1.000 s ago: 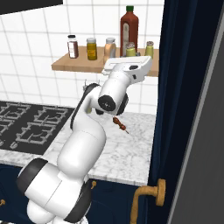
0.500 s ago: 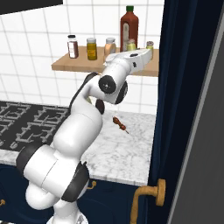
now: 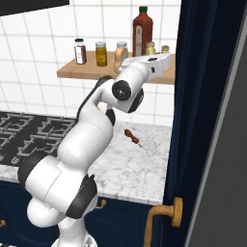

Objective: Put the shaker and condiment bottle from the counter next to their counterparts in the cabinet.

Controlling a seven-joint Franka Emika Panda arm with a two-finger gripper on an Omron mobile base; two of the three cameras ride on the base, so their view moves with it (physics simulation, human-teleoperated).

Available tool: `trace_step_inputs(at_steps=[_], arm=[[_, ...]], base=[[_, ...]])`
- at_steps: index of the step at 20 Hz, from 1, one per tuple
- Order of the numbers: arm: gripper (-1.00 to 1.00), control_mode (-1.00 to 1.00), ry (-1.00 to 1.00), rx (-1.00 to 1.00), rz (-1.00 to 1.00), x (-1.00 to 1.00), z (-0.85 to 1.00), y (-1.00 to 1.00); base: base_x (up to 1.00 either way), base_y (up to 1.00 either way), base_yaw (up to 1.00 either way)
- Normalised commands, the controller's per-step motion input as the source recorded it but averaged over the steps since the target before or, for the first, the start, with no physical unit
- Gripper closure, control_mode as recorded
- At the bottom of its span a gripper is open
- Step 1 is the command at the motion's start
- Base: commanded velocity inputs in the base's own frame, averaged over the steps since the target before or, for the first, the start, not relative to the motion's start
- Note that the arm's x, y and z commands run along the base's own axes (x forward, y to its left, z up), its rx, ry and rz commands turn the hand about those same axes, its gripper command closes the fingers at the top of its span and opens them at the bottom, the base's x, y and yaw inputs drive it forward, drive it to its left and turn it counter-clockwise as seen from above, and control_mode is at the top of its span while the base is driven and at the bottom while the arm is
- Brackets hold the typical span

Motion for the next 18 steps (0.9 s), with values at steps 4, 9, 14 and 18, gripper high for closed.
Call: trace_step_inputs(at_steps=[4, 9, 14, 18], arm=[[1.00, -1.00, 0.02, 0.00, 0.00, 0.04, -0.22, -0.13], [1.00, -1.00, 0.07, 0.00, 0.00, 0.05, -0.45, -0.01], [1.00, -1.00, 0.00, 0.00, 0.00, 0.04, -0.22, 0.00], [1.00, -1.00, 0.00, 0.00, 0.00, 0.07, -0.08, -0.03]], base=[[0.00, 0.00, 0.00], [0.00, 0.00, 0.00], [0.00, 0.00, 0.00], [0.00, 0.00, 0.00]])
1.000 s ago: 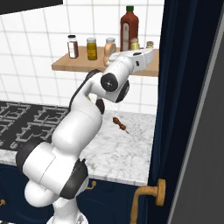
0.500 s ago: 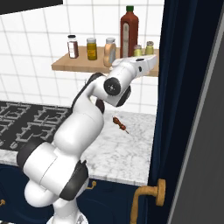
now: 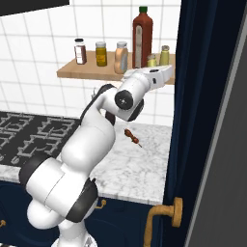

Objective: Put the shaker and condiment bottle from the counter next to their counterparts in the cabinet.

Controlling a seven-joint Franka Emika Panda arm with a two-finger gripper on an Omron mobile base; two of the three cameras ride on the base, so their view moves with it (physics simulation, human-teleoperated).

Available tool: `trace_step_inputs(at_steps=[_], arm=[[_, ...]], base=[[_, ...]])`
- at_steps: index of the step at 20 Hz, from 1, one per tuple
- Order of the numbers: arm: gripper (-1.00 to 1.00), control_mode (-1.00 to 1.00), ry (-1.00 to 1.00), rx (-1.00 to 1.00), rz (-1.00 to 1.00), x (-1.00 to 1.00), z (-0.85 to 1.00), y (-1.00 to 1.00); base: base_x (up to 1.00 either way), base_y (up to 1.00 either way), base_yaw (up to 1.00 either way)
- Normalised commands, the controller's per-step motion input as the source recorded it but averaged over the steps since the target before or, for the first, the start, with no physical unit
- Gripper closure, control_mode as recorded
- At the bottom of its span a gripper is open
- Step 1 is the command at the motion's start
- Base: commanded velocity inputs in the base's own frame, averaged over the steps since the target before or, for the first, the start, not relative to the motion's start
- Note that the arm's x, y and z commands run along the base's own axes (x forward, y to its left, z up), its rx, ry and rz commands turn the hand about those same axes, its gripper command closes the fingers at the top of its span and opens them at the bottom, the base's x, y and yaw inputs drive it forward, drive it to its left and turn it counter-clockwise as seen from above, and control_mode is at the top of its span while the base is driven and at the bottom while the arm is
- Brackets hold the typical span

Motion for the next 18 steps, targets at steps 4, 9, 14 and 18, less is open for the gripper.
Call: trace_step_inputs(at_steps=[4, 9, 14, 18], arm=[[1.00, -1.00, 0.00, 0.00, 0.00, 0.21, -0.03, -0.10], [1.00, -1.00, 0.00, 0.00, 0.00, 0.19, -0.01, -0.09], [1.00, -1.00, 0.00, 0.00, 0.00, 0.19, -0.04, -0.08], [1.00, -1.00, 0.00, 0.00, -0.01, 0.22, -0.09, -0.07]], base=[[0.00, 0.00, 0.00], [0.00, 0.00, 0.00], [0.00, 0.00, 0.00], [0.00, 0.00, 0.00]])
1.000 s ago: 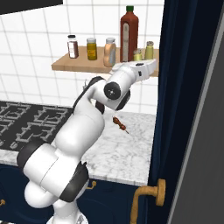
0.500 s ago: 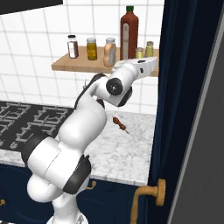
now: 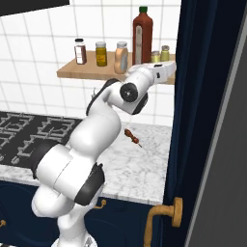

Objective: Put the shaker and condiment bottle from the counter next to their counterparts in the cabinet.

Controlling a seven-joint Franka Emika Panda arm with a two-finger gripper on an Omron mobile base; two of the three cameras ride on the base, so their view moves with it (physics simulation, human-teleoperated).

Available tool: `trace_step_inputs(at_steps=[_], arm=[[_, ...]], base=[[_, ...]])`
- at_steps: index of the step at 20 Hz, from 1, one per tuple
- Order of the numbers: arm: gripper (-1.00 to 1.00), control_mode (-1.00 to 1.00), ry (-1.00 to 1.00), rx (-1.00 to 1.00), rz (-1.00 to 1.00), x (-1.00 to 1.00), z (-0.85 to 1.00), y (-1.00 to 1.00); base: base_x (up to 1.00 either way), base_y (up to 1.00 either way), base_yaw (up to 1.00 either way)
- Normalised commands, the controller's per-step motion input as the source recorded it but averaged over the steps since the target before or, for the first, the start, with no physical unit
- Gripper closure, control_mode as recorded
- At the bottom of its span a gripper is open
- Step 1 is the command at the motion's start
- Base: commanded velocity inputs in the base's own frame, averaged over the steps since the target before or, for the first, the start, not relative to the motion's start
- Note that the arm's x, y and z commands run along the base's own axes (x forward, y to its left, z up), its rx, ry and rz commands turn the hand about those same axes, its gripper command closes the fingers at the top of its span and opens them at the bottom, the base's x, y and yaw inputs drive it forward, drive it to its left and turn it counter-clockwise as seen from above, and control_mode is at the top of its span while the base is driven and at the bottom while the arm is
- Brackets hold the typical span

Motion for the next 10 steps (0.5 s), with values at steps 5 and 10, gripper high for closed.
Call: trace_step_inputs(at_steps=[5, 10], arm=[[1.00, -1.00, 0.00, 0.00, -0.01, 0.28, -0.17, -0.05], [1.00, -1.00, 0.00, 0.00, 0.00, 0.31, -0.24, -0.04]], base=[[0.00, 0.00, 0.00], [0.00, 0.00, 0.00]])
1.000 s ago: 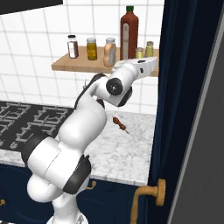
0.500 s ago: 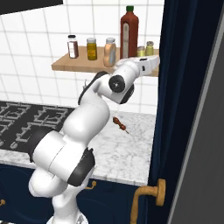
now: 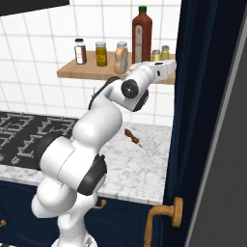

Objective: Put the shaker and condiment bottle from the counter next to their counterparts in the cabinet.

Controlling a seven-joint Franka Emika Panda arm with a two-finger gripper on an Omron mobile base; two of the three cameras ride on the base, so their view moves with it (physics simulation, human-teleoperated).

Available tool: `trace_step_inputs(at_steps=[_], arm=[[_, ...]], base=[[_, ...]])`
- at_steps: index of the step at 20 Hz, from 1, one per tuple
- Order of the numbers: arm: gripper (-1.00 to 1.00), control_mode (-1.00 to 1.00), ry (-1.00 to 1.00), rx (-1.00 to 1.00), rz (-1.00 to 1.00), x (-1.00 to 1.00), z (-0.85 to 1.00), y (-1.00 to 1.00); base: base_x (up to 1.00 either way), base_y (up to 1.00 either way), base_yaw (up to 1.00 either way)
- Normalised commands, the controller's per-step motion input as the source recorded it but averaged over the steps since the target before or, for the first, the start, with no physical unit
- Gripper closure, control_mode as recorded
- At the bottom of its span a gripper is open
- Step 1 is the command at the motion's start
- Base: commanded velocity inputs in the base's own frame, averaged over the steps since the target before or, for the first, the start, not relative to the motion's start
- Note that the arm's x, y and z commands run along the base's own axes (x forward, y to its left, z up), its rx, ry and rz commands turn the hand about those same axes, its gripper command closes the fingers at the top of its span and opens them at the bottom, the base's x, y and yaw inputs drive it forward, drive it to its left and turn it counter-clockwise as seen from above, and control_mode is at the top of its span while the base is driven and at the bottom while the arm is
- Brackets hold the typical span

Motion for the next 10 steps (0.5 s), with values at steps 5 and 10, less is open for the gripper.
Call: trace_step_inputs(at_steps=[5, 10], arm=[[1.00, -1.00, 0.00, 0.00, 0.00, 0.28, -0.24, -0.05], [1.00, -1.00, 0.00, 0.00, 0.00, 0.17, -0.18, -0.04]], base=[[0.00, 0.00, 0.00], [0.00, 0.00, 0.00]])
